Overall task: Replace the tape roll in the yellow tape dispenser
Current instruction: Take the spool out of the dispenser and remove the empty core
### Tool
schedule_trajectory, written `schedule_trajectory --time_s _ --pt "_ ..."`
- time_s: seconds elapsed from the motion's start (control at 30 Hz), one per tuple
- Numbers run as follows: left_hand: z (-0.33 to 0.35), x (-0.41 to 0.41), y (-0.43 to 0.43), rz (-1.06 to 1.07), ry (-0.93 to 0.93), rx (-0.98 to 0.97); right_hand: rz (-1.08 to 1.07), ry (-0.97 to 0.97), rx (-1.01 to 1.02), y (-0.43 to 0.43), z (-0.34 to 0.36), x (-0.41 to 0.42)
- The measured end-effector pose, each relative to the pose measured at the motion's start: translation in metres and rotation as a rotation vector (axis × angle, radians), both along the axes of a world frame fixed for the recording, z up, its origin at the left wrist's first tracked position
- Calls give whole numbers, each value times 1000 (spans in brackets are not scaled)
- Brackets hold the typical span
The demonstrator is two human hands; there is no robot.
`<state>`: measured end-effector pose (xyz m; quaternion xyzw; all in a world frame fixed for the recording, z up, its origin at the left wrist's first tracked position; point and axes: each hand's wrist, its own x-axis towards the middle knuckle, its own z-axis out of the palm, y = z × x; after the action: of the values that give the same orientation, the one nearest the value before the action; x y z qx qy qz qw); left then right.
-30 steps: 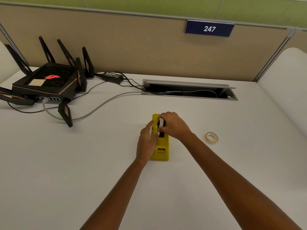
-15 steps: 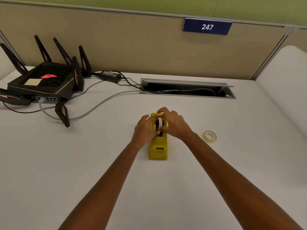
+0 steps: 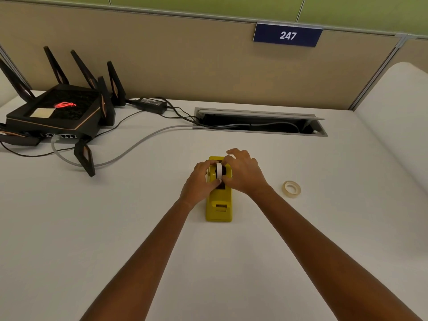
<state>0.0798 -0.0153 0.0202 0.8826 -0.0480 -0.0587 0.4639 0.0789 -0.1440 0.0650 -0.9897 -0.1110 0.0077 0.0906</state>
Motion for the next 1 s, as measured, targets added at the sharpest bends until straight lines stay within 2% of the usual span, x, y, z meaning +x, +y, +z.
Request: schedule_trajectory --time_s 0.2,0.57,0.7,0.83,1.0 --pt "-1 2 1 -11 20 -20 -24 16 -65 6 2 3" --pt "-1 3 2 -10 43 -96 54 10 -52 7 5 3" --pt "2 3 2 1 22 -183 62 20 3 7 10 2" --pt "5 1 1 7 -21 -190 40 42 69 5 12 0" --pt "6 -4 0 19 -60 -177 -20 70 263 -2 7 -6"
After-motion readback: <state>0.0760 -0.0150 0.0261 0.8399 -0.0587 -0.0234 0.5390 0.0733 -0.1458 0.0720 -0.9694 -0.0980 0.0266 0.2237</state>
